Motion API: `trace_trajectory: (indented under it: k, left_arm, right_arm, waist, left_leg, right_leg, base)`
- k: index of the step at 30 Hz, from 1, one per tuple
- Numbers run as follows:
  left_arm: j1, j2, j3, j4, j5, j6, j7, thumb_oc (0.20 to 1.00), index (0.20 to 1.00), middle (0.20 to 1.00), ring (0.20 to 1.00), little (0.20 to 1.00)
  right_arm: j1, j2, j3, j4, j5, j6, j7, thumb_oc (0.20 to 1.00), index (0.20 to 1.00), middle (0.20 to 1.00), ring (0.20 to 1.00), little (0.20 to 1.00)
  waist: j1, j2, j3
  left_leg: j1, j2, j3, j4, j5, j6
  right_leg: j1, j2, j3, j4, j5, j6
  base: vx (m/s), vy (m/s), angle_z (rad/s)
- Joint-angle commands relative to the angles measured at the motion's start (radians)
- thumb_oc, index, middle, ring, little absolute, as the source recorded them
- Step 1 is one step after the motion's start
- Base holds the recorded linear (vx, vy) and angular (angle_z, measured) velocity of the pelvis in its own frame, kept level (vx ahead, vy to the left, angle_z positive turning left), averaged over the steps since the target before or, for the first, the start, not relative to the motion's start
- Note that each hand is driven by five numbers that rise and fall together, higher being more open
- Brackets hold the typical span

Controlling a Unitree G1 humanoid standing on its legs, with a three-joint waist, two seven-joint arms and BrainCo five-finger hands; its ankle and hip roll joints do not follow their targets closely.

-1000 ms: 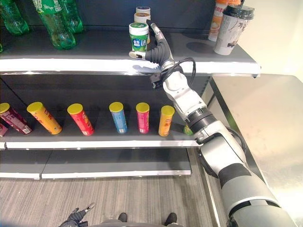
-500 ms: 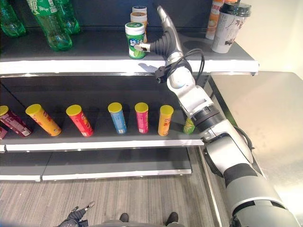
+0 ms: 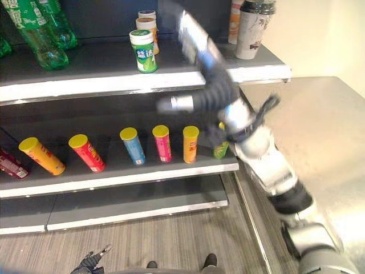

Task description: Put the goods on the table back onto the shelves and tidy them up.

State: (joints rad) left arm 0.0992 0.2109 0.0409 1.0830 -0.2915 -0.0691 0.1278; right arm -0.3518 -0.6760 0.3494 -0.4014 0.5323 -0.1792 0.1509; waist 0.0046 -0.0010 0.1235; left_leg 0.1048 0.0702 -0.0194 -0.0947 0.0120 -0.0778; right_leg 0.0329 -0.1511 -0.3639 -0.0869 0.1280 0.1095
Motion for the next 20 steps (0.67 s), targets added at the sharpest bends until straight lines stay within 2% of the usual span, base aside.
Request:
trace_trajectory:
  k: [1, 3, 4, 5, 7, 9, 10, 11, 12, 13, 14, 15, 16, 17, 18, 20]
  left_arm:
    - [-0.044, 0.066, 0.005, 0.004, 0.060, -0.035, -0.030, 1.000, 1.000, 1.000, 1.000, 1.000]
    - [-0.043, 0.064, 0.000, -0.009, 0.073, -0.038, -0.036, 1.000, 1.000, 1.000, 1.000, 1.000]
    - [-0.044, 0.063, -0.008, -0.033, 0.083, -0.044, -0.046, 1.000, 1.000, 1.000, 1.000, 1.000]
    - [-0.049, 0.061, -0.019, -0.056, 0.092, -0.048, -0.057, 1.000, 1.000, 1.000, 1.000, 1.000]
    - [-0.050, 0.059, -0.027, -0.063, 0.089, -0.050, -0.064, 1.000, 1.000, 1.000, 1.000, 1.000]
    - [-0.053, 0.042, -0.074, -0.092, 0.096, -0.052, -0.084, 1.000, 1.000, 1.000, 1.000, 1.000]
    - [-0.057, 0.031, -0.096, -0.101, 0.098, -0.054, -0.082, 1.000, 1.000, 1.000, 1.000, 1.000]
    - [-0.058, 0.032, -0.096, -0.101, 0.098, -0.053, -0.082, 1.000, 1.000, 1.000, 1.000, 1.000]
    - [-0.056, 0.026, -0.113, -0.107, 0.099, -0.054, -0.084, 1.000, 1.000, 1.000, 1.000, 1.000]
    - [-0.069, 0.014, -0.147, -0.122, 0.089, -0.049, -0.079, 1.000, 1.000, 1.000, 1.000, 1.000]
    - [-0.072, 0.011, -0.158, -0.117, 0.092, -0.048, -0.073, 1.000, 1.000, 1.000, 1.000, 1.000]
    - [-0.073, 0.012, -0.158, -0.117, 0.092, -0.048, -0.073, 1.000, 1.000, 1.000, 1.000, 1.000]
    - [-0.078, 0.011, -0.163, -0.112, 0.086, -0.042, -0.070, 1.000, 1.000, 1.000, 1.000, 1.000]
    - [-0.094, 0.017, -0.165, -0.092, 0.083, -0.035, -0.067, 1.000, 1.000, 1.000, 1.000, 1.000]
    - [-0.094, 0.017, -0.165, -0.091, 0.083, -0.035, -0.067, 1.000, 1.000, 1.000, 1.000, 1.000]
    - [-0.115, 0.028, -0.161, -0.055, 0.090, -0.024, -0.068, 1.000, 1.000, 1.000, 1.000, 1.000]
  right_arm:
    - [0.085, 0.000, -0.030, -0.031, 0.179, 0.002, 0.141, 1.000, 1.000, 1.000, 1.000, 1.000]
    - [0.167, 0.001, -0.044, -0.016, 0.176, 0.024, 0.165, 1.000, 1.000, 1.000, 1.000, 1.000]
    - [0.242, -0.044, -0.037, 0.011, 0.124, 0.053, 0.204, 1.000, 1.000, 1.000, 1.000, 1.000]
    - [0.309, -0.054, -0.025, 0.119, 0.070, 0.078, 0.215, 1.000, 1.000, 1.000, 1.000, 1.000]
    - [0.319, -0.082, -0.020, 0.137, 0.029, 0.077, 0.220, 1.000, 1.000, 1.000, 1.000, 1.000]
    - [0.397, -0.048, -0.009, 0.385, -0.173, 0.086, 0.184, 1.000, 1.000, 1.000, 1.000, 1.000]
    - [0.406, -0.009, -0.006, 0.510, -0.263, 0.086, 0.140, 1.000, 1.000, 1.000, 1.000, 1.000]
    - [0.404, -0.008, -0.005, 0.512, -0.264, 0.085, 0.140, 1.000, 1.000, 1.000, 1.000, 1.000]
    - [0.412, 0.027, -0.012, 0.594, -0.314, 0.087, 0.116, 1.000, 1.000, 1.000, 1.000, 1.000]
    - [0.385, 0.123, -0.025, 0.851, -0.431, 0.105, 0.007, 1.000, 1.000, 1.000, 1.000, 1.000]
    - [0.383, 0.168, -0.039, 0.935, -0.454, 0.120, -0.024, 1.000, 1.000, 1.000, 1.000, 1.000]
    - [0.381, 0.169, -0.039, 0.937, -0.454, 0.118, -0.024, 1.000, 1.000, 1.000, 1.000, 1.000]
    - [0.372, 0.204, -0.060, 1.021, -0.455, 0.134, -0.057, 1.000, 1.000, 1.000, 1.000, 1.000]
    - [0.355, 0.274, -0.106, 1.188, -0.438, 0.144, -0.102, 1.000, 1.000, 1.000, 1.000, 1.000]
    - [0.354, 0.274, -0.106, 1.189, -0.438, 0.143, -0.102, 1.000, 1.000, 1.000, 1.000, 1.000]
    - [0.320, 0.324, -0.132, 1.343, -0.465, 0.163, -0.156, 1.000, 1.000, 1.000, 1.000, 1.000]
  waist:
    - [-0.004, -0.044, 0.010]
    - [-0.015, -0.041, 0.013]
    - [-0.024, -0.039, 0.016]
    - [-0.029, -0.037, 0.023]
    - [-0.033, -0.038, 0.021]
    - [-0.040, -0.036, 0.022]
    - [-0.042, -0.034, 0.027]
    - [-0.042, -0.036, 0.025]
    - [-0.043, -0.036, 0.024]
    - [-0.041, -0.035, 0.023]
    - [-0.041, -0.036, 0.020]
    - [-0.040, -0.037, 0.022]
    - [-0.039, -0.038, 0.021]
    - [-0.037, -0.039, 0.017]
    - [-0.037, -0.039, 0.018]
    - [-0.034, -0.040, 0.011]
  left_leg:
    - [0.009, 0.013, 0.098, 0.016, -0.083, -0.029]
    - [0.009, 0.016, 0.101, 0.016, -0.083, -0.031]
    - [0.009, 0.020, 0.109, 0.017, -0.082, -0.035]
    - [0.014, 0.027, 0.116, 0.017, -0.081, -0.040]
    - [0.011, 0.028, 0.118, 0.016, -0.079, -0.040]
    - [0.009, 0.035, 0.124, 0.015, -0.076, -0.042]
    - [0.012, 0.038, 0.122, 0.016, -0.077, -0.043]
    - [0.009, 0.037, 0.122, 0.016, -0.075, -0.043]
    - [0.007, 0.038, 0.119, 0.016, -0.074, -0.043]
    - [0.006, 0.039, 0.114, 0.016, -0.072, -0.041]
    - [0.006, 0.041, 0.111, 0.016, -0.074, -0.041]
    - [0.007, 0.041, 0.111, 0.016, -0.074, -0.041]
    - [0.008, 0.042, 0.110, 0.016, -0.074, -0.040]
    - [0.013, 0.042, 0.107, 0.016, -0.077, -0.039]
    - [0.014, 0.042, 0.107, 0.016, -0.077, -0.039]
    - [0.025, 0.042, 0.104, 0.015, -0.083, -0.038]
  right_leg:
    - [0.023, -0.103, 0.084, 0.073, -0.118, 0.100]
    - [0.017, -0.103, 0.089, 0.074, -0.118, 0.100]
    - [0.010, -0.099, 0.096, 0.074, -0.118, 0.099]
    - [0.010, -0.094, 0.100, 0.073, -0.120, 0.098]
    - [0.006, -0.093, 0.102, 0.071, -0.118, 0.098]
    - [0.007, -0.089, 0.101, 0.067, -0.119, 0.096]
    - [0.012, -0.086, 0.099, 0.068, -0.121, 0.094]
    - [0.009, -0.087, 0.099, 0.067, -0.120, 0.095]
    - [0.011, -0.086, 0.096, 0.066, -0.121, 0.093]
    - [0.016, -0.082, 0.091, 0.064, -0.126, 0.091]
    - [0.020, -0.081, 0.090, 0.063, -0.129, 0.089]
    - [0.021, -0.081, 0.090, 0.063, -0.129, 0.089]
    - [0.024, -0.079, 0.089, 0.062, -0.131, 0.087]
    - [0.032, -0.076, 0.088, 0.060, -0.135, 0.085]
    - [0.033, -0.076, 0.088, 0.060, -0.135, 0.085]
    - [0.049, -0.070, 0.086, 0.058, -0.144, 0.082]
  base:
    - [-0.03, -0.017, -0.11]
    - [-0.01, -0.014, -0.10]
    - [-0.03, -0.039, -0.23]
    - [-0.03, -0.033, -0.25]
    - [-0.02, -0.018, -0.10]
    - [-0.02, -0.029, -0.10]
    - [-0.01, -0.020, -0.10]
    - [-0.01, -0.023, -0.07]
    - [-0.01, -0.036, -0.05]
    - [0.00, -0.052, -0.03]
    - [0.00, -0.040, -0.01]
    - [0.00, 0.000, 0.00]
    - [0.02, -0.036, 0.03]
    - [0.02, -0.036, 0.03]
    - [0.03, -0.036, 0.02]
    - [0.06, -0.053, 0.02]
